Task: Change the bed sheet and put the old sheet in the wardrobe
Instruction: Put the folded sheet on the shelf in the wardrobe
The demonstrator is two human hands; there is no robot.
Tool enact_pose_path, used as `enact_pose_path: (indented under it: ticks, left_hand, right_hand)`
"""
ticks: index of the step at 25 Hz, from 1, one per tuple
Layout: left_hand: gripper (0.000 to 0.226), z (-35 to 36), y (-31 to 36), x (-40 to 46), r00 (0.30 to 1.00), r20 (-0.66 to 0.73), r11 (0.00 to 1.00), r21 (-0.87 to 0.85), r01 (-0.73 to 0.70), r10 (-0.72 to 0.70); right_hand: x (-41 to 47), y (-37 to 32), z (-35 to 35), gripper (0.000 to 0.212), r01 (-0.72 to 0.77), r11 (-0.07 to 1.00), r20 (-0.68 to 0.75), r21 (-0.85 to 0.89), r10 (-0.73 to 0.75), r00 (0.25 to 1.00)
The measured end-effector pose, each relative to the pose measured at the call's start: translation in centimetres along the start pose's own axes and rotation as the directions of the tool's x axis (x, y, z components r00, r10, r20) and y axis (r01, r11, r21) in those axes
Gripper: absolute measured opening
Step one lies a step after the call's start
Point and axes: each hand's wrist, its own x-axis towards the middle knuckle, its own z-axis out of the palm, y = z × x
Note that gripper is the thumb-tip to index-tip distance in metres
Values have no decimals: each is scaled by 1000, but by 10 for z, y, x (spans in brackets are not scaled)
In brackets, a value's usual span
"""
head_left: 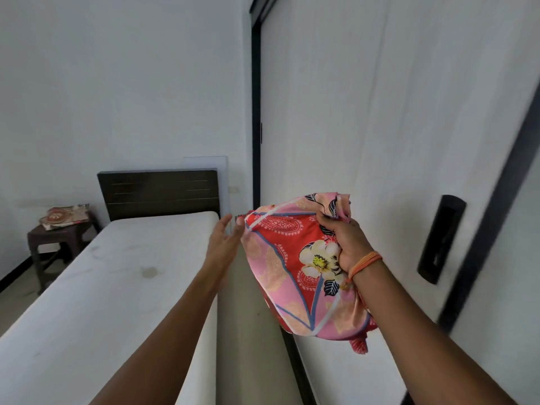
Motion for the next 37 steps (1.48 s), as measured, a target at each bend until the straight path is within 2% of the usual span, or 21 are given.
enact_pose_path:
  ticks: [1, 3, 7, 11, 15, 20, 24, 30, 34, 37]
  left_hand:
    - [80, -2, -2, 21, 996, 89, 1000, 7, 29, -29]
    - [78, -14, -7, 73, 980, 185, 996, -18, 85, -80]
    - [73, -41, -6, 177, 980, 163, 991, -45, 124, -115]
    - [47, -49, -18, 280, 993, 49, 993, -49, 111, -109]
    - [38, -55, -47, 379, 993, -53, 994, -38, 104, -106]
    - [37, -63, -87, 534, 985, -128, 993, -27, 114, -116]
    - [34, -66, -94, 658, 976, -194, 995, 3, 102, -99]
    - [26, -80, -124, 844, 950, -301, 995, 28, 92, -79]
    - [25, -86, -163, 986, 947, -317, 997, 21, 69, -59]
    - [24, -87, -188, 1092, 951, -301, 996, 33, 79, -66]
  right_hand:
    - [25, 7, 10, 26, -16, 1000, 28, 5, 16, 999]
    - [81, 18, 31, 32, -52, 999, 90, 11, 51, 995]
    - [192, 23, 67, 39, -61, 998, 139, 32, 56, 989]
    - [301, 40, 98, 39, -51, 999, 147, 13, 48, 988]
    - [409, 69, 121, 36, -59, 998, 174, 16, 55, 983]
    - [585, 106, 156, 36, -88, 996, 194, -11, 89, 977]
    - [717, 111, 191, 39, -106, 994, 230, -19, 107, 967]
    - [897, 133, 241, 34, -6, 988, 241, -155, 44, 969]
    - [1034, 152, 266, 31, 72, 972, 238, -225, -17, 971]
    - [1134, 164, 280, 30, 84, 948, 185, -308, -27, 982]
